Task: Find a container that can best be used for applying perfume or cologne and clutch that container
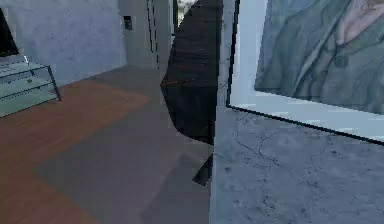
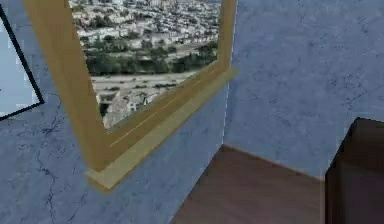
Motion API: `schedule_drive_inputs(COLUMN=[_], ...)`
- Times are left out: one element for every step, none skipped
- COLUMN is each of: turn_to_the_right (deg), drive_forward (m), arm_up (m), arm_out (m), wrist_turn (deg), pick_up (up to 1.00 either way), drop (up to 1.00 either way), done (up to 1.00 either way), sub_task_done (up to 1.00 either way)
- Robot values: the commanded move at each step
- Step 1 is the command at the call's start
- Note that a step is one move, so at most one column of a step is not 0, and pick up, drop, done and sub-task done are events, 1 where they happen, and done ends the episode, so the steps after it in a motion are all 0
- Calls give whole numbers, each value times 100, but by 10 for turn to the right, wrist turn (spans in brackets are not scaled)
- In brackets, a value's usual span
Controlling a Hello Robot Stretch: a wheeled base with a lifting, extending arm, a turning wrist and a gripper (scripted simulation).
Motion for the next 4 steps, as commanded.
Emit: schedule_drive_inputs(turn_to_the_right=[-450, -450, -210, 0], drive_forward=[0, 0, 0, 5], arm_up=[0, 0, 0, 0], arm_out=[0, 0, 0, 0], wrist_turn=[0, 0, 0, 0], pick_up=[0, 0, 0, 0], drop=[0, 0, 0, 0], done=[0, 0, 0, 0], sub_task_done=[0, 0, 0, 0])
